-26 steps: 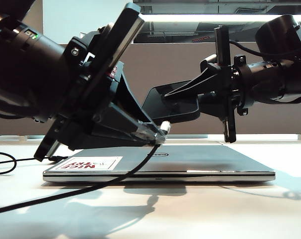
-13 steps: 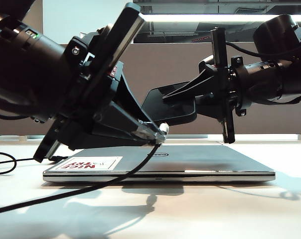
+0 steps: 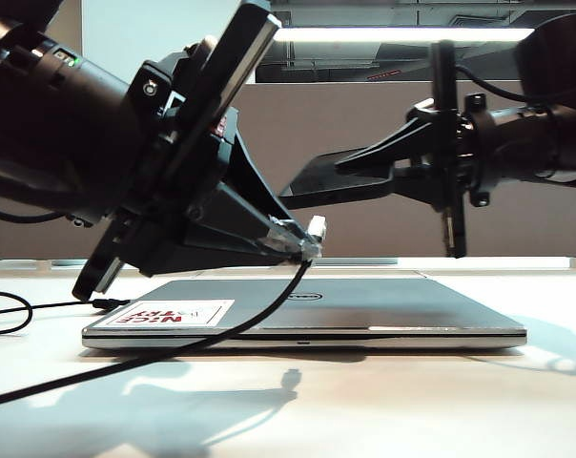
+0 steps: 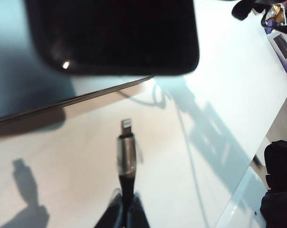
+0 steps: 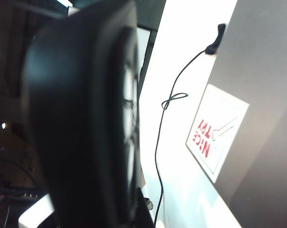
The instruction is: Pick up the charging cable and the phone, plug the charging cable into the charging port on the phone, and finally place them back on the table.
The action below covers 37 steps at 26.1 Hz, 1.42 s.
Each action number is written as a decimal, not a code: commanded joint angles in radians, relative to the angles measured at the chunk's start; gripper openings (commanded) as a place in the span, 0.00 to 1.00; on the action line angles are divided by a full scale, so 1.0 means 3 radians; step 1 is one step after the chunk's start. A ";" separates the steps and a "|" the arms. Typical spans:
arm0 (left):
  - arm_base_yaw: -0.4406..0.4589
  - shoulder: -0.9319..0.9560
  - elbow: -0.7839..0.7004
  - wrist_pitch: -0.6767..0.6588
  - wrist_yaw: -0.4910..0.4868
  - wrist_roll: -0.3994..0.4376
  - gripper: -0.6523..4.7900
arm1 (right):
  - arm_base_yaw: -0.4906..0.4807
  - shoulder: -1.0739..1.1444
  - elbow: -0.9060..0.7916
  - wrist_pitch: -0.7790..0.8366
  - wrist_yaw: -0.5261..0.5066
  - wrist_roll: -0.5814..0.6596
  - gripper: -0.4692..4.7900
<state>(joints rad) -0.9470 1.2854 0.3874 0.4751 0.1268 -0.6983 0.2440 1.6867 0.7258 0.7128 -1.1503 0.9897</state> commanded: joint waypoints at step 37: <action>-0.0001 -0.0009 0.0011 0.0221 -0.0009 -0.0331 0.11 | 0.0098 -0.0023 0.0010 0.0083 -0.0086 -0.0088 0.08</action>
<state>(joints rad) -0.9470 1.2850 0.3874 0.5274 0.1268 -0.7986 0.2726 1.6867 0.7254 0.7063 -1.1564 0.9741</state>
